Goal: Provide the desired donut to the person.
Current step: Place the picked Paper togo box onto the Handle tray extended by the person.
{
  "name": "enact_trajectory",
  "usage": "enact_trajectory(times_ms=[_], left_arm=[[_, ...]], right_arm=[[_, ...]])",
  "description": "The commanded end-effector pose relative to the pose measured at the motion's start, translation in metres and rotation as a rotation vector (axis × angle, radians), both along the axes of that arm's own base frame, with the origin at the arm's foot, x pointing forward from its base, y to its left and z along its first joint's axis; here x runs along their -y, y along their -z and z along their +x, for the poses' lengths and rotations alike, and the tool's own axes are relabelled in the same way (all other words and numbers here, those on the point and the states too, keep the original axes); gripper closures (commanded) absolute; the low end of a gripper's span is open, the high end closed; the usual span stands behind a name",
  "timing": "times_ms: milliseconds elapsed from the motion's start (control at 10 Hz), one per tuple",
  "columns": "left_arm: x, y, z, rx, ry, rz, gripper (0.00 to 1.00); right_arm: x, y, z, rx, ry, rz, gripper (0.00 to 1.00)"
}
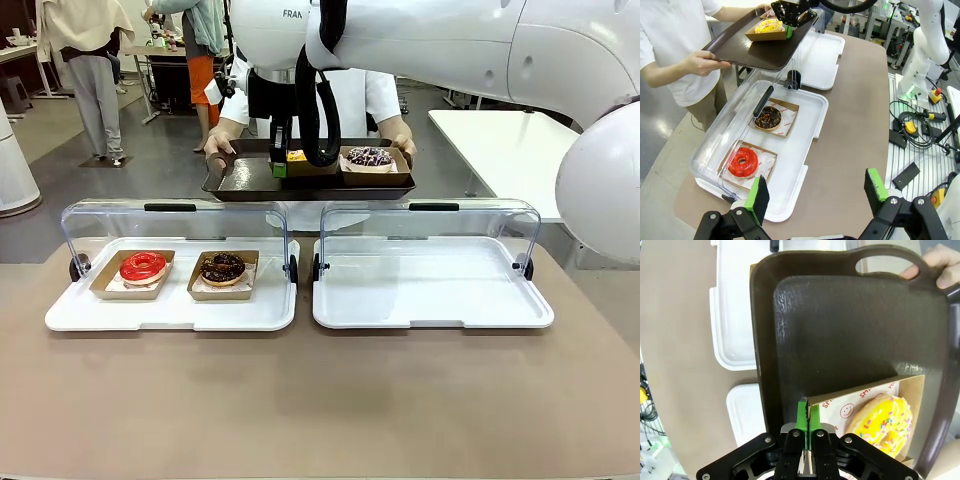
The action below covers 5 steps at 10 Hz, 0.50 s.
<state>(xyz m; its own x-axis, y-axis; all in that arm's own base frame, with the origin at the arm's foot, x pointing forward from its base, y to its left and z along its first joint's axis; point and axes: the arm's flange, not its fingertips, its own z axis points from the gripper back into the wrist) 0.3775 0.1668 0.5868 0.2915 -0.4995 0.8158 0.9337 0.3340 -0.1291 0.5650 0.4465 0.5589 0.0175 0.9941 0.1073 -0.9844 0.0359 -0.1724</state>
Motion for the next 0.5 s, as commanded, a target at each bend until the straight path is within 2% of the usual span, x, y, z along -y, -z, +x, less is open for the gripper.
enact_trajectory(times_ms=[0, 400], left_arm=[[-0.0010, -0.0015, -0.0003, 0.009, 0.005, -0.014, 0.00], [-0.0010, -0.0015, -0.0003, 0.009, 0.005, -0.014, 0.00]], right_arm=[[0.0042, 0.0076, 0.0040, 0.018, -0.010, 0.005, 0.98], [0.0057, 0.0113, 0.0061, -0.005, -0.006, 0.007, 0.98]])
